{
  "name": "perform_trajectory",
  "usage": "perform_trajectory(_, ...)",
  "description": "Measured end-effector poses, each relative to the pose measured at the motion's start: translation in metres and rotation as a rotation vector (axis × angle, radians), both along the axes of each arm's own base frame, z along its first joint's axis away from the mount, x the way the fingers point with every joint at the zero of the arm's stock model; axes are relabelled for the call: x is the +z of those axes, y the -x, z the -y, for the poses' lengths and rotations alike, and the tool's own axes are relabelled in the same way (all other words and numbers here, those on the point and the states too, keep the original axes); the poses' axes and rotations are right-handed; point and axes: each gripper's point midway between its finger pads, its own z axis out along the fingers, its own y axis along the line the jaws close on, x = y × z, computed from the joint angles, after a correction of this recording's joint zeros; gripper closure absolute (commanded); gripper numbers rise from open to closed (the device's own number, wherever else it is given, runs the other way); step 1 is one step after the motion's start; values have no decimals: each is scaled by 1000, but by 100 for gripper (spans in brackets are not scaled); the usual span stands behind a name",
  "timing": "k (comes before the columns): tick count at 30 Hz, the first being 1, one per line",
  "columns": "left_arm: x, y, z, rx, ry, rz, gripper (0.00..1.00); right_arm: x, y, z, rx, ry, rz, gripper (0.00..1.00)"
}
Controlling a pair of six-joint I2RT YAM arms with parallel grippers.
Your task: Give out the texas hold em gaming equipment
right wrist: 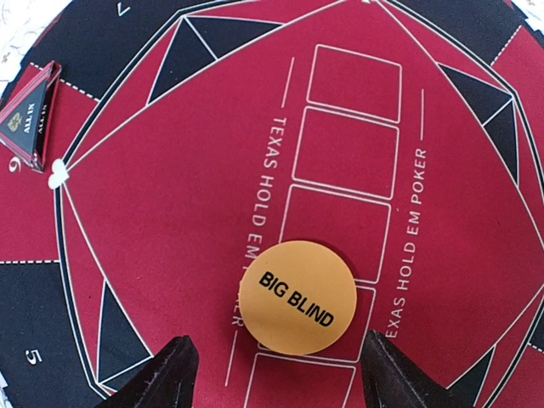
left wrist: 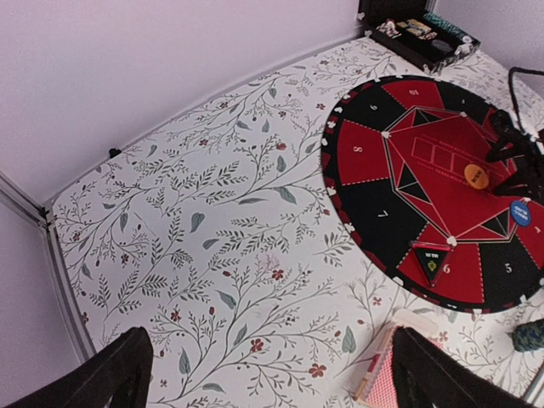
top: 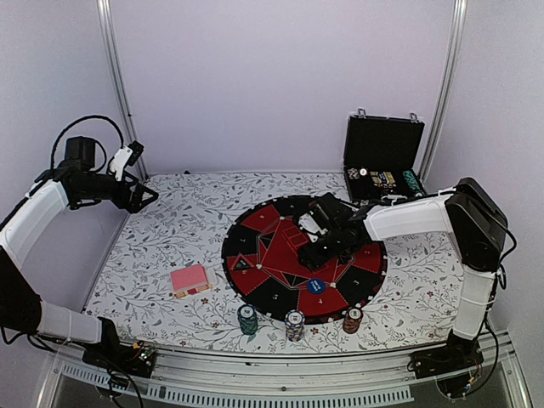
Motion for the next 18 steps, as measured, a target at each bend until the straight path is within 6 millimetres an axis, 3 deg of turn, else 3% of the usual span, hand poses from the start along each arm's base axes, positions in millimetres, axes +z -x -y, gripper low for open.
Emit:
perform_trajectory(11, 1, 0, 0, -3, -1, 2, 0, -20, -5, 4, -12, 52, 1, 33)
perform_trajectory(18, 3, 0, 1, -5, 1, 6, 0, -20, -7, 0, -7, 52, 6, 50)
